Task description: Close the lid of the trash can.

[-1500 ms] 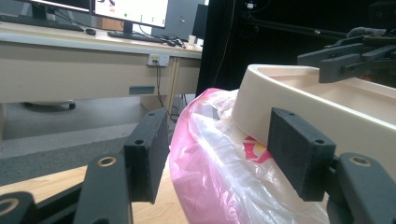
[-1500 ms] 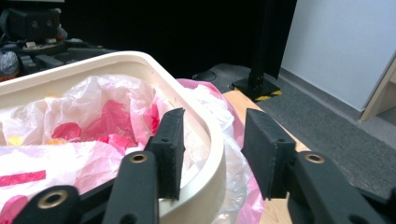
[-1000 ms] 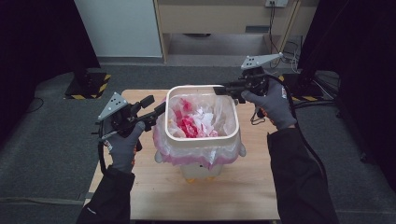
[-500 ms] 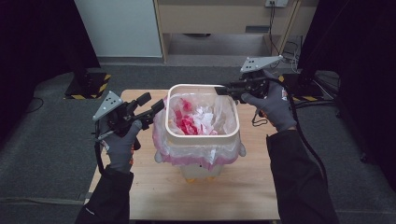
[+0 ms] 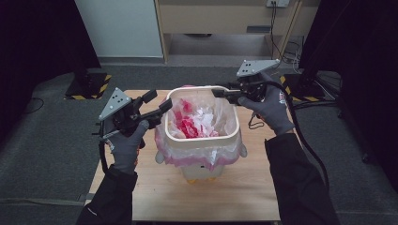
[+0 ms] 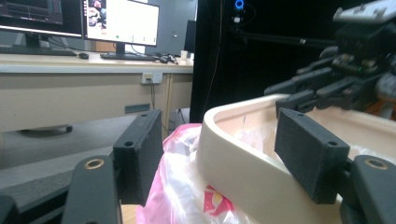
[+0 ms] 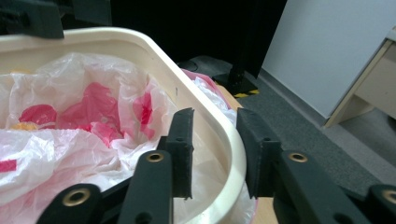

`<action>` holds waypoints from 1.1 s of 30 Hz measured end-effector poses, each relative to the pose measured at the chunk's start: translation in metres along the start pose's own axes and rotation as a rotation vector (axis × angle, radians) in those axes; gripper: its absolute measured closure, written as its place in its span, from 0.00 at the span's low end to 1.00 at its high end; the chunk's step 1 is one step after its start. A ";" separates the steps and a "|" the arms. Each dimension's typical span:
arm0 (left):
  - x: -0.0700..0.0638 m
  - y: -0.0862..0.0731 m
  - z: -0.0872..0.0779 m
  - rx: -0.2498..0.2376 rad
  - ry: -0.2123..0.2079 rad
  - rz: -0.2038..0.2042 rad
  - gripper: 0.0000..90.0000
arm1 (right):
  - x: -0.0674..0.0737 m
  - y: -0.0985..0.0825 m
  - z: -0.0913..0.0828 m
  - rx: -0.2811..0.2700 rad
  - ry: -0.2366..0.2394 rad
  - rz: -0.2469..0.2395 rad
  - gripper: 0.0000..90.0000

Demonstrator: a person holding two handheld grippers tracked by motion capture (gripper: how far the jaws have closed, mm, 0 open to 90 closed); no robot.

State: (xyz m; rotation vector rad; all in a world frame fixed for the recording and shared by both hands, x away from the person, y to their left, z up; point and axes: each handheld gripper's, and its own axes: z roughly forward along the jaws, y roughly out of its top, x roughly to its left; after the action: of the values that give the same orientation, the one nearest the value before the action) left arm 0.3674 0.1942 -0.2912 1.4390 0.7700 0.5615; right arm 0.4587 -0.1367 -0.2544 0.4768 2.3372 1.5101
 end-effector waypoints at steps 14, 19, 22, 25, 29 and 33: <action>-0.005 -0.004 0.009 -0.003 -0.010 0.012 0.37 | 0.005 -0.033 -0.018 -0.298 -0.005 0.071 0.69; -0.006 -0.004 0.011 0.000 -0.009 0.012 0.39 | 0.006 -0.039 -0.017 -0.353 -0.022 0.062 0.70; -0.008 0.000 0.009 -0.029 -0.008 0.009 0.39 | 0.006 -0.036 -0.020 -0.325 -0.038 0.063 0.67; -0.008 0.007 0.003 -0.063 -0.009 0.016 0.38 | 0.006 -0.034 -0.025 -0.339 -0.056 0.090 0.59; -0.001 0.015 -0.013 -0.095 0.033 0.022 0.36 | 0.002 -0.034 -0.041 -0.409 -0.110 0.128 0.53; 0.011 0.014 -0.024 -0.099 0.072 0.030 0.36 | -0.002 -0.042 -0.058 -0.451 -0.206 0.186 0.50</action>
State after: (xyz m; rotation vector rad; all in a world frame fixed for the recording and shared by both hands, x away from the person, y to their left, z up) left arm 0.3579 0.2199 -0.2779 1.3465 0.7682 0.6683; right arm 0.4308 -0.2009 -0.2695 0.7020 1.7650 1.9024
